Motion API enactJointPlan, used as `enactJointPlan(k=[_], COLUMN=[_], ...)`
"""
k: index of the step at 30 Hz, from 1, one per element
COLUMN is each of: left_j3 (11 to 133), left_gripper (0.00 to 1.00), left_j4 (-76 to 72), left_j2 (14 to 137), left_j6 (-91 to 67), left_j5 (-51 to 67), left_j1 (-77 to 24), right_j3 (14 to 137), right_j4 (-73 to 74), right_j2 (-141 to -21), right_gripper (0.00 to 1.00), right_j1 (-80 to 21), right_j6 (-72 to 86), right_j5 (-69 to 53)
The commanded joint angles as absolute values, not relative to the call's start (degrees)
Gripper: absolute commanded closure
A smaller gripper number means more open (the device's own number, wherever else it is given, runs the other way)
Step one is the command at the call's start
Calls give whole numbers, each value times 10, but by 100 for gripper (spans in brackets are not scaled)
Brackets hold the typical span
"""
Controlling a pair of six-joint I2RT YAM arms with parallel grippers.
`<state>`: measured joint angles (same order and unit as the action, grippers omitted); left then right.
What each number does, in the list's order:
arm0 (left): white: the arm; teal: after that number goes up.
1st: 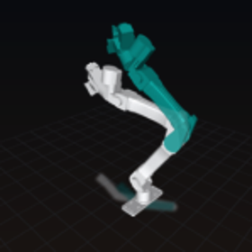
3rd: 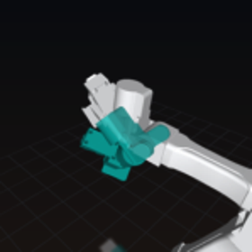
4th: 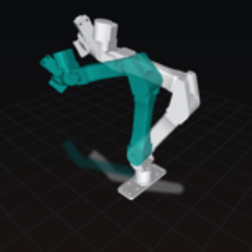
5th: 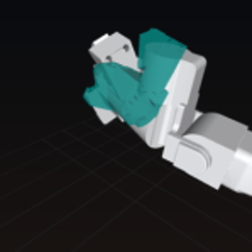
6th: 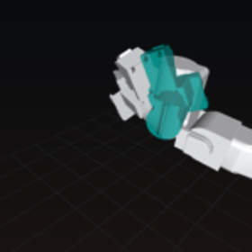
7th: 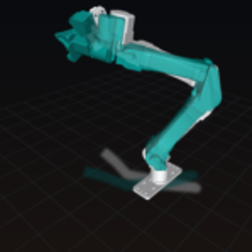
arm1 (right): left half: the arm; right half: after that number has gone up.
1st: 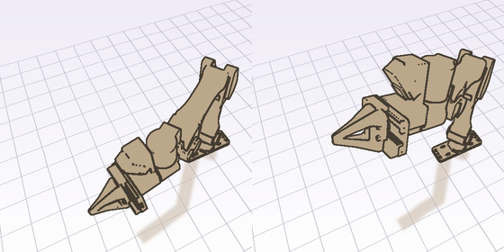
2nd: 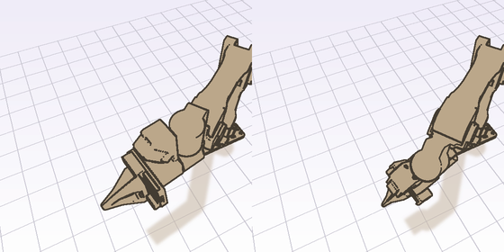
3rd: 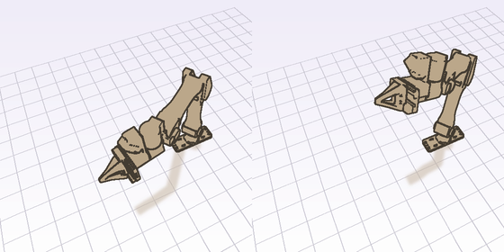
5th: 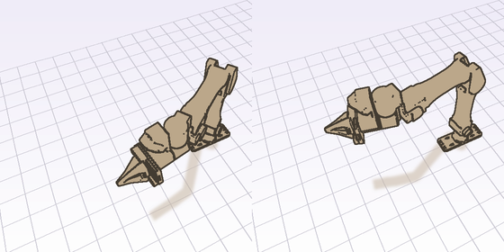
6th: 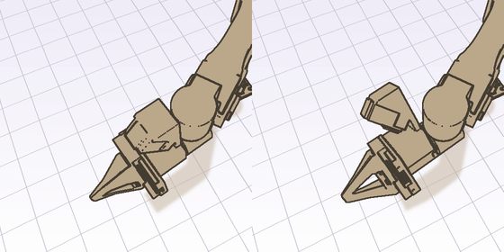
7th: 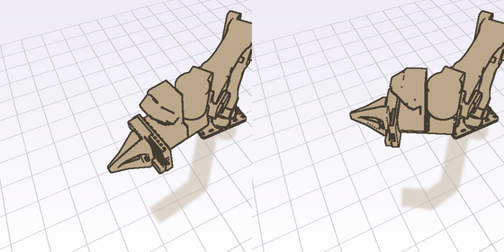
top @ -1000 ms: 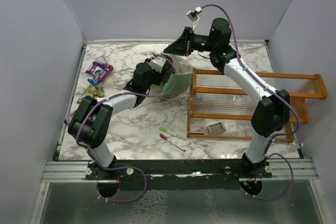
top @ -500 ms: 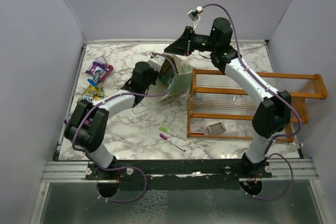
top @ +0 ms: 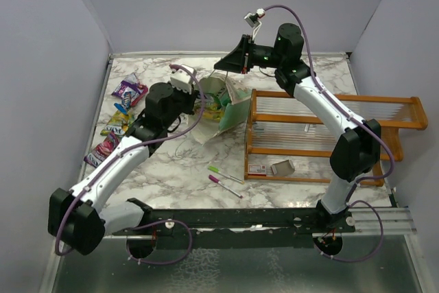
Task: Take the snacks out of the paper bag
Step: Take out the snack from the paper bag, then place the snack at the center of the board.
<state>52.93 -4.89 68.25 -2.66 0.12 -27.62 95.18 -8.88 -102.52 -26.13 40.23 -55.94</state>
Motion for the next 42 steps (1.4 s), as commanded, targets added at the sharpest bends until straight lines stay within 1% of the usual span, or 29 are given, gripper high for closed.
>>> enactJointPlan(k=[1, 7, 12, 17, 23, 25, 27, 30, 32, 39, 42], left_j3=[553, 631, 720, 842, 928, 960, 984, 991, 975, 879, 837], left_gripper=[100, 100, 100, 100, 100, 100, 100, 100, 100, 100, 100], left_j4=[43, 159, 242, 326, 353, 372, 384, 380, 370, 331, 307], left_j2=[607, 563, 566, 611, 674, 707, 736, 764, 774, 795, 808], left_j6=[-123, -154, -163, -157, -114, -112, -128, -166, -180, -202, -214], left_j5=[7, -43, -90, -161, -258, -281, -278, -201, -196, -140, -82], left_j1=[-279, -280, -279, -279, -277, -264, -229, -143, -109, -73, -57], right_j3=[952, 948, 941, 936, 930, 926, 924, 923, 918, 917, 918], right_j4=[-94, -91, -87, -77, -72, -73, -71, -66, -67, -67, -69], right_j2=[-1003, -1005, -1000, -985, -969, -965, -962, -959, -957, -958, -963], right_gripper=[99, 99, 99, 99, 99, 99, 99, 99, 99, 99, 99], right_j1=[-256, -252, -249, -243, -236, -234, -232, -231, -230, -229, -229], right_j6=[400, 398, 391, 378, 371, 369, 367, 365, 365, 361, 365], right_j5=[-544, -537, -524, -499, -479, -476, -473, -472, -471, -471, -474])
